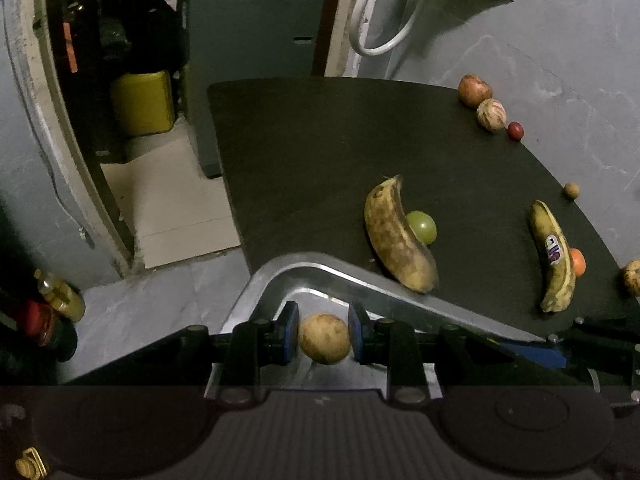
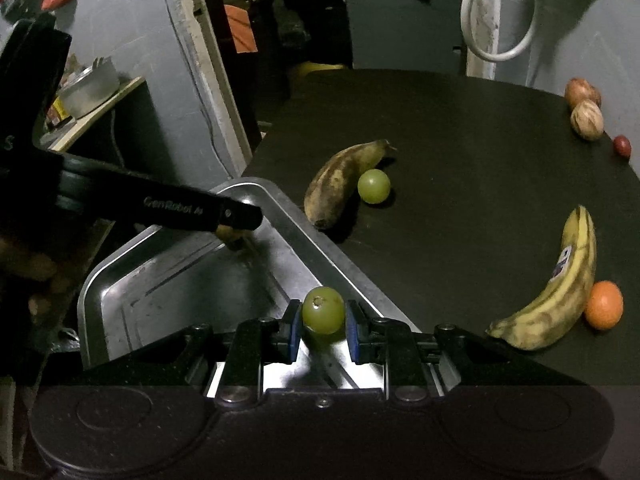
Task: Organize fruits
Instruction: 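Carry both fruits over the metal tray and open both tools to drop them, then lift both tools away from the tray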
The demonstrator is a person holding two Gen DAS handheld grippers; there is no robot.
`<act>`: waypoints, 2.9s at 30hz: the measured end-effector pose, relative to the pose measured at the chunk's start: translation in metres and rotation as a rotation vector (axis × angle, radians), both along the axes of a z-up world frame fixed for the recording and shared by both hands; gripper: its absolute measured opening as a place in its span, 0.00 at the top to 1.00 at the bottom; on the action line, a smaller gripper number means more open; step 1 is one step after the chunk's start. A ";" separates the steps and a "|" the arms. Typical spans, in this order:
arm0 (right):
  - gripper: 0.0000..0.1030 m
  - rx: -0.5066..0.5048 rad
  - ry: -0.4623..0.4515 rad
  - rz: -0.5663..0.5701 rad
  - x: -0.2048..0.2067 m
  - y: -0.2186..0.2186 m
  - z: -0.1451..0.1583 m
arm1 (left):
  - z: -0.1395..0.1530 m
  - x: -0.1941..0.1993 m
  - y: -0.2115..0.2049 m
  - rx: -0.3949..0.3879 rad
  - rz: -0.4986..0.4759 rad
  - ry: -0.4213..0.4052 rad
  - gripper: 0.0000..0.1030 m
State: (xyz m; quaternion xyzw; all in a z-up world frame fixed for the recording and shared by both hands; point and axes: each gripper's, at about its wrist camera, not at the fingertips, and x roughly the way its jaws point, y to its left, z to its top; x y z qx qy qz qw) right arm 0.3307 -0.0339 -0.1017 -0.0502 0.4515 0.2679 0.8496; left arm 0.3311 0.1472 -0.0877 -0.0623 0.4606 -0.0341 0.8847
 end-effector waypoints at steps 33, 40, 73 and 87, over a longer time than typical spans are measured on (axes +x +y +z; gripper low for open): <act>0.61 0.009 -0.066 -0.272 -0.027 -0.031 0.006 | -0.002 0.063 -0.054 0.028 -0.182 -0.004 0.71; 0.41 0.014 -0.116 -0.269 -0.042 -0.037 0.025 | 0.014 0.043 -0.051 0.003 -0.136 -0.043 0.33; 0.01 0.060 -0.234 -0.206 -0.167 -0.164 0.087 | 0.082 -0.174 -0.119 0.053 0.075 -0.095 0.01; 0.01 -0.013 -0.156 -0.212 -0.197 -0.208 0.071 | 0.068 -0.229 -0.171 0.095 0.075 0.012 0.01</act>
